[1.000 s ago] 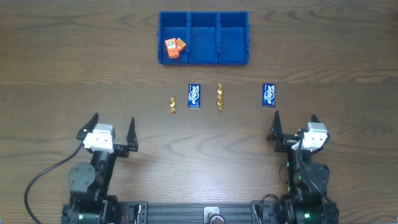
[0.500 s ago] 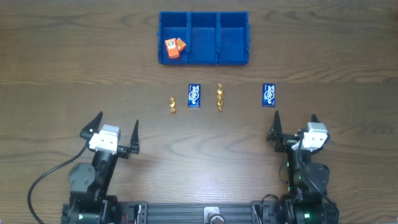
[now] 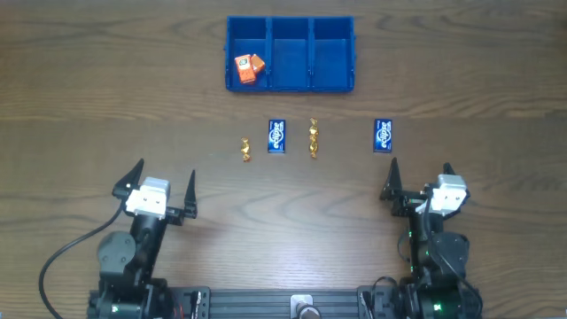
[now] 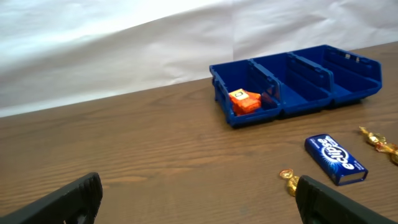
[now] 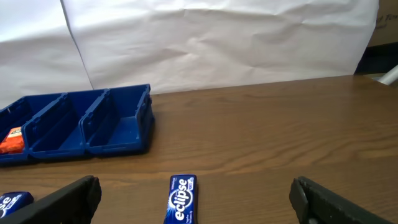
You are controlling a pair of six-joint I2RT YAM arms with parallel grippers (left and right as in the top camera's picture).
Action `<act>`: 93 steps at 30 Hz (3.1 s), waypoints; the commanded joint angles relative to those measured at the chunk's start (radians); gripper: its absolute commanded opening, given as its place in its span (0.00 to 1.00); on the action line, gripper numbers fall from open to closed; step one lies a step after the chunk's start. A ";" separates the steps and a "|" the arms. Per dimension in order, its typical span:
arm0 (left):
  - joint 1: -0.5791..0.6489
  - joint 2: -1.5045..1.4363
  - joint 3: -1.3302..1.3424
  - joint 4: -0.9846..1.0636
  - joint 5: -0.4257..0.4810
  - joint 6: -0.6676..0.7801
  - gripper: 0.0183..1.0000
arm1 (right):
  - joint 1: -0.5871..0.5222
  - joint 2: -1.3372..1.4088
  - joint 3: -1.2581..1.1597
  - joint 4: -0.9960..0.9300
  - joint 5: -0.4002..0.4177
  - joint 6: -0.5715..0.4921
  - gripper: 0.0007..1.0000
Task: Sort Candies Into Trays
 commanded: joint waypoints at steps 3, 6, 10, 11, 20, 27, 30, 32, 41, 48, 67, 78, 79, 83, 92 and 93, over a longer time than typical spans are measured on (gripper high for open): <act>-0.004 -0.006 -0.026 -0.026 -0.008 0.006 1.00 | -0.004 -0.006 -0.003 -0.003 0.003 -0.006 1.00; -0.004 -0.006 -0.026 -0.026 -0.008 0.006 1.00 | -0.004 -0.006 -0.003 -0.001 0.002 -0.006 1.00; -0.004 -0.006 -0.026 -0.026 -0.008 0.006 1.00 | -0.004 -0.006 -0.003 0.003 0.002 -0.003 1.00; -0.004 -0.006 -0.026 -0.026 -0.008 0.006 1.00 | -0.003 -0.006 -0.003 0.004 0.002 0.001 1.00; -0.004 -0.006 -0.026 -0.026 -0.008 0.006 0.99 | -0.003 -0.004 0.136 0.013 0.055 -0.010 1.00; -0.004 -0.006 -0.026 -0.026 -0.008 0.006 1.00 | -0.003 0.123 0.510 -0.261 0.082 -0.093 1.00; -0.004 -0.006 -0.026 -0.026 -0.008 0.006 1.00 | -0.003 0.253 0.676 -0.391 0.082 -0.113 1.00; -0.004 -0.006 -0.026 -0.026 -0.008 0.006 1.00 | -0.003 0.340 0.746 -0.438 0.081 -0.116 1.00; -0.004 -0.006 -0.026 -0.026 -0.008 0.006 1.00 | -0.002 1.028 1.167 -0.787 0.044 0.000 1.00; -0.004 -0.006 -0.026 -0.026 -0.008 0.006 1.00 | -0.002 1.446 1.326 -0.864 -0.024 0.044 1.00; -0.004 -0.006 -0.026 -0.026 -0.008 0.006 1.00 | 0.004 1.877 1.307 -0.819 -0.140 0.066 1.00; -0.004 -0.006 -0.026 -0.026 -0.008 0.006 1.00 | 0.002 1.944 1.262 -0.748 -0.109 0.066 1.00; -0.004 -0.006 -0.026 -0.026 -0.008 0.006 1.00 | 0.001 1.944 1.262 -0.749 -0.108 0.066 1.00; -0.004 -0.006 -0.026 -0.026 -0.008 0.006 1.00 | -0.011 1.945 1.257 -0.748 -0.106 0.066 1.00; -0.004 -0.006 -0.026 -0.026 -0.008 0.006 1.00 | -0.022 1.966 1.252 -0.731 -0.106 0.078 1.00; -0.004 -0.006 -0.026 -0.026 -0.008 0.006 1.00 | -0.022 1.966 1.252 -0.729 -0.106 0.078 0.97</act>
